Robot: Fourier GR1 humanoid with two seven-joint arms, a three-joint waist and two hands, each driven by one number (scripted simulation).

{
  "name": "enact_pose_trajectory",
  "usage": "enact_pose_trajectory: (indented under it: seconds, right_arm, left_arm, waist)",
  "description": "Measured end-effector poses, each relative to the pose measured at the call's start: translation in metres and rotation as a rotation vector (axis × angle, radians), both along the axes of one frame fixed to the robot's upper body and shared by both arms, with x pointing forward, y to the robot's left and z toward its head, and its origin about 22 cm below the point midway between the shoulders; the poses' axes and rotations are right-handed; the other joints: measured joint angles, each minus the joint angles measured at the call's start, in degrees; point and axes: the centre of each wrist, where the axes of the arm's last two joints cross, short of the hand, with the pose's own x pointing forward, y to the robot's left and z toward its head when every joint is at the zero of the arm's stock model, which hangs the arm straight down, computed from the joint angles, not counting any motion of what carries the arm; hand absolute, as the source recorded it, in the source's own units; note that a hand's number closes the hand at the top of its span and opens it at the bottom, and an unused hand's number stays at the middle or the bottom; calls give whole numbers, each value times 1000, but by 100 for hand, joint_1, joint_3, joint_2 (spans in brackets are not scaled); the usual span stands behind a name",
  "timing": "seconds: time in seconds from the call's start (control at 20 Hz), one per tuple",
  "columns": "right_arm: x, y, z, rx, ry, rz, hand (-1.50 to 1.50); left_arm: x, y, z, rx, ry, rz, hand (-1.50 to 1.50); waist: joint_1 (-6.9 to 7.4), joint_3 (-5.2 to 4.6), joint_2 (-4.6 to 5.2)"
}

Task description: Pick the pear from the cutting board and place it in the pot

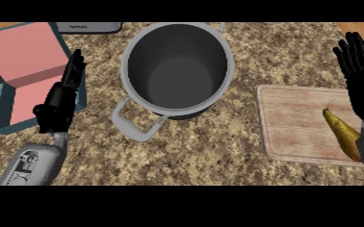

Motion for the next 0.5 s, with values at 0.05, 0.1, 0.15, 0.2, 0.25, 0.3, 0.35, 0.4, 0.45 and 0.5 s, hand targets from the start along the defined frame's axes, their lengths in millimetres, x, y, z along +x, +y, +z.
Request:
enact_pose_trajectory:
  seconds: [0.05,0.1,0.15,0.2,0.25,0.3,0.35,0.4,0.45,0.5]
  right_arm:
    - [-5,-3,-1,-10,-3,5,150]
    - [-7,-3,0,-28,0,16,150]
    - [-9,-3,3,-57,6,27,150]
    - [-11,-5,2,-91,10,38,150]
    - [-13,-6,2,-130,20,55,150]
    - [-18,-8,0,-169,32,76,150]
    - [-20,-20,11,-294,19,35,150]
    - [-22,-30,17,-351,-24,-50,-150]
    - [-24,-36,19,-384,-73,-133,-150]
    - [-27,-39,17,-411,-117,-202,-150]
  left_arm:
    - [-2,1,-2,10,6,14,0]
    - [-6,6,-5,22,28,30,0]
    - [-8,16,-5,39,59,53,0]
    - [-11,27,-8,57,95,80,0]
    - [-13,35,-10,76,133,114,0]
    - [-17,47,-14,97,176,154,0]
    - [-21,52,-20,97,217,177,0]
    - [-26,58,-27,91,268,205,0]
    - [-30,62,-33,84,314,231,0]
    - [-33,66,-36,78,351,253,0]
  waist:
    - [-12,-4,17]
    - [-9,-7,30]
    - [-7,-10,38]
    - [-1,-13,50]
    - [1,-14,58]
    - [-13,-16,63]
    - [-41,-48,69]
    - [-95,-47,66]
    - [-137,-38,64]
    - [-165,-31,60]
